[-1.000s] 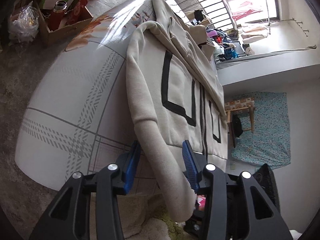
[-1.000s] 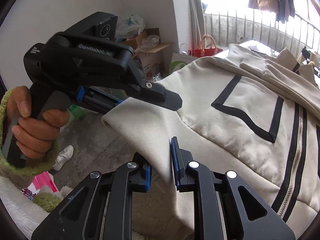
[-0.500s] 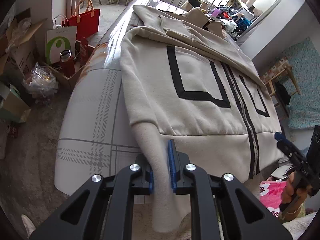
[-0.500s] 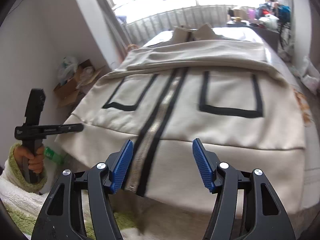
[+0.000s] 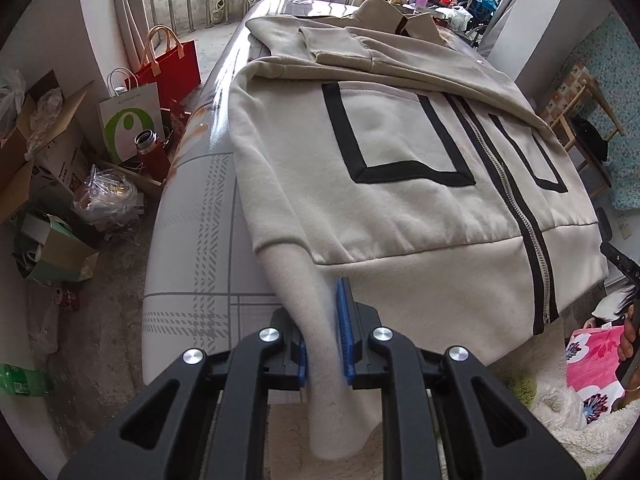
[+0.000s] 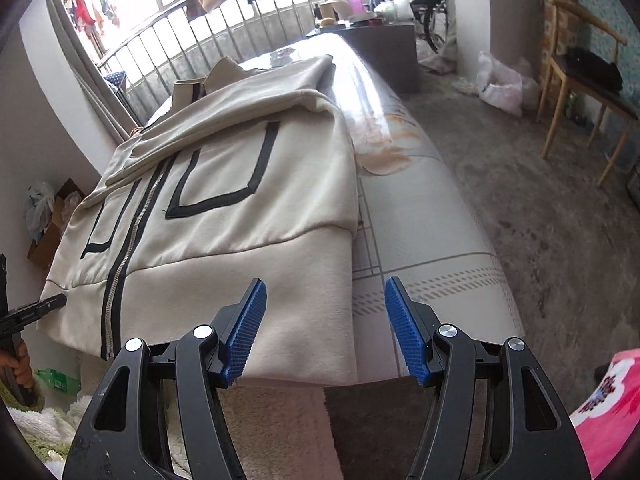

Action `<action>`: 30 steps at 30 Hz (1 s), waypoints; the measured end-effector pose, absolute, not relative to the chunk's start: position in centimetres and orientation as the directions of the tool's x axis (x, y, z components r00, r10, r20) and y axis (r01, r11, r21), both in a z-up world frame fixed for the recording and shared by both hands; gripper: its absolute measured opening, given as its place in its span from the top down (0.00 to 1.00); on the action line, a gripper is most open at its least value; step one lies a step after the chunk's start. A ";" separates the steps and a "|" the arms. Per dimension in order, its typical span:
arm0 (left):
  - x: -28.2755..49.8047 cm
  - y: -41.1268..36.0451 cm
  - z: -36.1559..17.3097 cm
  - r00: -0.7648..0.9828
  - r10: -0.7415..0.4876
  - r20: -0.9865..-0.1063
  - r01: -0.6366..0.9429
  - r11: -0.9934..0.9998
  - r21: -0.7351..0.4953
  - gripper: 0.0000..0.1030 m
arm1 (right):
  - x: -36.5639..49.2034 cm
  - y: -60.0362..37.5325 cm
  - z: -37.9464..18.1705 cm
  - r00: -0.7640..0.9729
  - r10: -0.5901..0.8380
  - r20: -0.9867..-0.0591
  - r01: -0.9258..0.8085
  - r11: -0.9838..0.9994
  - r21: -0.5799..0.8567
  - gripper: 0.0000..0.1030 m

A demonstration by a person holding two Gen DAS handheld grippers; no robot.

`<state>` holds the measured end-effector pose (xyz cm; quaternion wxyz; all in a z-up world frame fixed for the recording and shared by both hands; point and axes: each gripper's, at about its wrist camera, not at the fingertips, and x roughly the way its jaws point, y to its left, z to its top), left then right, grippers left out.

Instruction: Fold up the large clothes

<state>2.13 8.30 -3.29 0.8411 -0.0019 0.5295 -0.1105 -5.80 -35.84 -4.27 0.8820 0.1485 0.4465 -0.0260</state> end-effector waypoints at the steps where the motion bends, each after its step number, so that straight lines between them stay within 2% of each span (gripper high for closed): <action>1: 2.1 8.3 -3.3 0.413 -0.182 -0.892 0.184 0.976 -0.114 0.87 | -5.8 -36.0 -4.7 0.586 0.102 -0.804 0.180 0.951 0.252 0.51; 4: 1.9 8.2 -3.2 0.406 -0.168 -0.898 0.182 0.978 -0.101 0.87 | -6.0 -35.9 -5.3 0.568 0.115 -0.815 0.178 0.950 0.257 0.55; 6: 1.7 8.1 -3.3 0.407 -0.161 -0.899 0.178 0.979 -0.095 0.87 | -6.3 -35.7 -5.4 0.562 0.106 -0.820 0.179 0.953 0.245 0.60; 10: 1.2 8.1 -3.4 0.413 -0.174 -0.894 0.182 0.978 -0.106 0.88 | -7.0 -35.7 -6.1 0.542 0.142 -0.829 0.169 0.947 0.273 0.93; 11: 1.2 8.2 -3.3 0.407 -0.197 -0.892 0.184 0.974 -0.131 0.89 | -7.2 -35.8 -6.0 0.547 0.146 -0.824 0.171 0.944 0.281 0.96; 13: 1.1 8.7 -2.6 0.417 -0.251 -0.874 0.193 0.964 -0.185 0.95 | -7.2 -35.8 -5.1 0.559 0.157 -0.814 0.153 0.945 0.288 0.97; 17: 1.8 10.3 0.6 0.453 -0.424 -0.785 0.201 0.906 -0.373 0.96 | -6.5 -36.4 -1.1 0.633 0.219 -0.743 0.111 0.924 0.367 0.98; 21: 5.1 12.3 2.0 0.481 -0.518 -0.708 0.143 0.842 -0.519 0.96 | -3.4 -37.6 1.8 0.703 0.260 -0.662 0.089 0.892 0.444 0.98; 25: 9.7 13.8 0.9 0.465 -0.593 -0.657 0.048 0.758 -0.650 0.95 | 1.7 -39.1 1.7 0.718 0.277 -0.639 0.136 0.844 0.518 0.98; 30: 13.9 14.7 -0.9 0.442 -0.654 -0.614 -0.014 0.679 -0.734 0.90 | 7.4 -39.8 -0.1 0.699 0.313 -0.643 0.193 0.783 0.591 0.96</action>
